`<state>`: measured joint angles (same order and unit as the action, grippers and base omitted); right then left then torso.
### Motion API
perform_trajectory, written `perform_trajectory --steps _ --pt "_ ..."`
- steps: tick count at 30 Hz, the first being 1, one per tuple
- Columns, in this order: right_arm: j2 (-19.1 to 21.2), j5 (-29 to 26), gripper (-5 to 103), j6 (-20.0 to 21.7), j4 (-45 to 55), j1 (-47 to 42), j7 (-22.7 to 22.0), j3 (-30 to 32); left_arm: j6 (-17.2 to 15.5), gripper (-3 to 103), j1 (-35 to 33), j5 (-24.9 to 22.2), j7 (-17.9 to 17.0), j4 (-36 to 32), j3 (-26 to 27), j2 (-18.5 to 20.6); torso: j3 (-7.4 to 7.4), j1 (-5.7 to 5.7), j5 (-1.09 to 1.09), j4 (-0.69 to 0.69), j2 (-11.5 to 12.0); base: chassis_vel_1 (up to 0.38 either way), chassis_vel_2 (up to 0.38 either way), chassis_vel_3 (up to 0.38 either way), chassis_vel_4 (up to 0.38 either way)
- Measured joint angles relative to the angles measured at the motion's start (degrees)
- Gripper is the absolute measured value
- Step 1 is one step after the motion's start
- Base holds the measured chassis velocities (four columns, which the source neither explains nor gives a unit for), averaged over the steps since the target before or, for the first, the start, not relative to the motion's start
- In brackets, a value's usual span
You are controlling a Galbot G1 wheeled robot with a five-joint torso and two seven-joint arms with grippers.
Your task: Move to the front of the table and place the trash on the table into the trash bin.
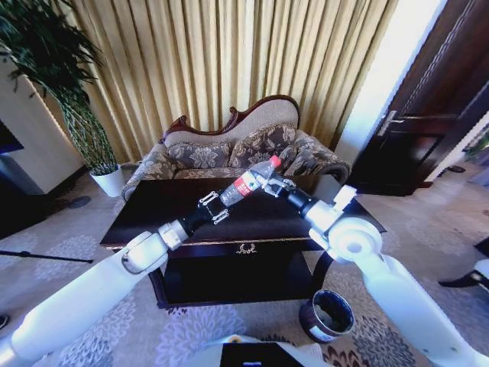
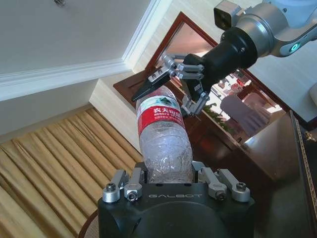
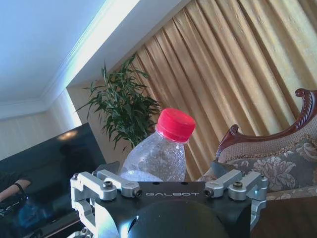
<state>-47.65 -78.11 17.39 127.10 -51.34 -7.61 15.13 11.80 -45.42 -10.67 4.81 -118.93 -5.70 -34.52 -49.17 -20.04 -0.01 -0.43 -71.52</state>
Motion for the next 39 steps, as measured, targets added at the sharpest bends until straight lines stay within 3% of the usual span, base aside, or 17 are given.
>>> perform_trajectory --steps 2,4,6,9,11,15,17,22,28,31,34,36,39 --pt "-0.01 0.07 103 0.02 -0.24 0.27 0.00 -0.47 0.02 42 0.00 -0.17 0.03 0.00 0.06 0.16 0.00 0.00 0.00 0.00 0.00 0.000 0.000 0.000 0.000" --pt "0.11 0.32 91 0.03 -0.56 0.35 0.06 -0.74 -0.01 41 -0.01 -0.29 0.03 0.05 0.08 0.20 0.00 -0.01 -0.01 -0.01 0.00 0.000 0.000 0.000 0.000" --pt "0.13 0.36 91 0.04 -0.63 0.35 0.07 -0.74 -0.02 41 -0.03 -0.31 0.00 0.05 0.08 0.17 0.00 0.00 -0.01 0.00 0.00 0.000 0.000 0.000 0.000" --pt "0.23 0.44 74 0.05 -0.74 0.36 0.08 -0.68 -0.09 41 -0.20 -0.48 -0.23 0.05 0.02 -0.09 0.00 0.00 0.00 -0.01 0.00 0.000 0.000 0.000 0.000" --pt "0.30 0.49 74 0.06 -0.74 0.33 0.08 -0.59 -0.09 41 -0.25 -0.48 -0.23 0.09 0.01 -0.16 0.00 0.00 -0.01 -0.01 0.00 0.000 0.000 0.000 0.000" --pt "0.49 0.70 53 0.09 -0.80 -0.06 0.07 -0.15 -0.06 40 -0.79 -0.48 -0.26 0.34 0.00 -0.50 0.00 0.00 0.00 0.00 0.00 0.000 0.000 0.000 0.000" --pt "0.52 0.73 53 0.10 -0.77 -0.14 0.07 -0.05 -0.04 40 -0.84 -0.48 -0.26 0.36 0.00 -0.53 0.00 0.01 0.00 0.00 0.00 0.000 0.000 0.000 0.000" --pt "0.96 0.86 41 0.11 -0.59 -0.69 0.07 0.57 0.02 40 -0.98 -0.51 -0.25 0.41 -0.18 -0.72 0.00 0.01 0.00 0.00 0.00 0.000 0.000 0.000 0.000" --pt "1.75 0.91 41 0.15 -0.38 -0.83 0.01 0.95 0.08 38 -2.18 -0.99 -2.10 0.29 -0.32 -0.57 0.00 0.01 0.00 0.00 0.00 0.000 0.000 0.000 0.000" --pt "2.04 1.38 41 0.08 -0.52 -0.92 -0.34 1.41 -0.22 42 -2.92 -1.12 -3.36 0.06 -0.26 -0.19 0.00 0.02 0.01 0.00 0.00 0.000 0.000 0.000 0.000" --pt "2.43 1.83 37 -0.09 -0.52 -1.45 -0.63 2.39 -1.08 58 -4.15 -1.35 -4.36 -0.67 0.29 0.45 0.00 0.01 0.00 0.00 0.00 0.000 0.000 0.000 0.000" --pt "2.49 1.84 36 -0.10 -0.45 -1.57 -0.63 2.56 -1.14 58 -4.30 -1.45 -4.41 -0.80 0.36 0.56 0.00 0.01 0.00 0.00 0.00 0.000 0.000 0.000 0.000" --pt "2.65 1.86 34 -0.14 -0.49 -2.09 -0.64 3.70 -1.92 74 -4.91 -2.97 -4.51 -2.00 0.89 1.01 0.00 0.01 0.00 0.00 0.00 0.000 0.000 0.000 0.000"
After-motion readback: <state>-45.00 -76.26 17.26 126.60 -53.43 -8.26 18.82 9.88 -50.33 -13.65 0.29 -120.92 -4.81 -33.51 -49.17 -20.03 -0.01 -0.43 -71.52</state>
